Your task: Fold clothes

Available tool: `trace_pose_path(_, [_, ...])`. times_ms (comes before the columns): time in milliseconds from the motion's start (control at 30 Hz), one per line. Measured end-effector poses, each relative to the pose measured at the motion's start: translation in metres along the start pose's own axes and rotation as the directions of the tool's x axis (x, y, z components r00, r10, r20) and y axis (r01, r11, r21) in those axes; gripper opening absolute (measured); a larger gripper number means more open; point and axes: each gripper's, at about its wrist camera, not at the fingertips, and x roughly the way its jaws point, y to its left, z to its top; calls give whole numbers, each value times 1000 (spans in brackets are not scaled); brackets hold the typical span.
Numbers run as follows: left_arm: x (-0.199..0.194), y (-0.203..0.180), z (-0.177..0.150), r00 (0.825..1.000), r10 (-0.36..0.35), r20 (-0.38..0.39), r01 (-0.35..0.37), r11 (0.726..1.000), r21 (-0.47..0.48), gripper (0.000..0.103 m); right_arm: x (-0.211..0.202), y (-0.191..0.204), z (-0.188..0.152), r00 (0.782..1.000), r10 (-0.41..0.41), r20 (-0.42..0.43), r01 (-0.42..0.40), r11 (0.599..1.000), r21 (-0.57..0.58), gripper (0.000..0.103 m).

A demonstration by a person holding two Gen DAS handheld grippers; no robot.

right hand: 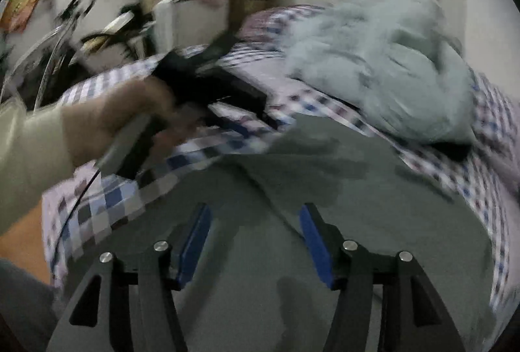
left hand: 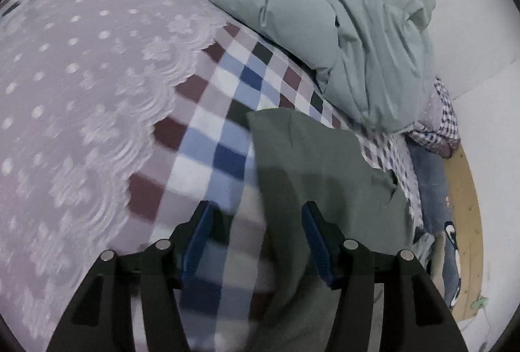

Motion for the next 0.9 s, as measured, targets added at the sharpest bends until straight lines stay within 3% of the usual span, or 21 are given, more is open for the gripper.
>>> trace_pose_path(167, [23, -23, 23, 998, 64, -5, -64, 995, 73, 58, 31, 30, 2, 999, -42, 17, 43, 991, -125, 59])
trace_pose_path(200, [27, -26, 29, 997, 73, -8, -72, 994, 84, 46, 35, 33, 1, 998, -54, 18, 56, 988, -145, 59])
trace_pose_path(233, [31, -26, 34, 995, 95, -14, -93, 992, 85, 23, 36, 34, 0, 998, -68, 16, 70, 984, -164, 59])
trace_pose_path(300, [39, -26, 45, 991, 134, -28, -131, 988, 87, 7, 38, 36, -3, 995, -95, 12, 95, 976, -197, 59])
trace_pose_path(333, [42, -26, 48, 992, 124, -36, -120, 989, 90, 4, 39, 35, -4, 994, -107, 10, 107, 973, -206, 58])
trace_pose_path(533, [53, -28, 69, 993, 101, -67, -93, 988, 121, 3, 53, 24, 3, 992, -122, -4, 119, 971, -210, 57])
trace_pose_path(700, [59, -35, 77, 991, 109, -77, -93, 979, 183, 3, 82, 25, 8, 988, -148, -53, 130, 958, -256, 47])
trace_pose_path(900, [59, -30, 80, 994, 83, -64, -68, 975, 211, 3, 110, 16, 13, 978, -168, -127, 135, 963, -232, 36])
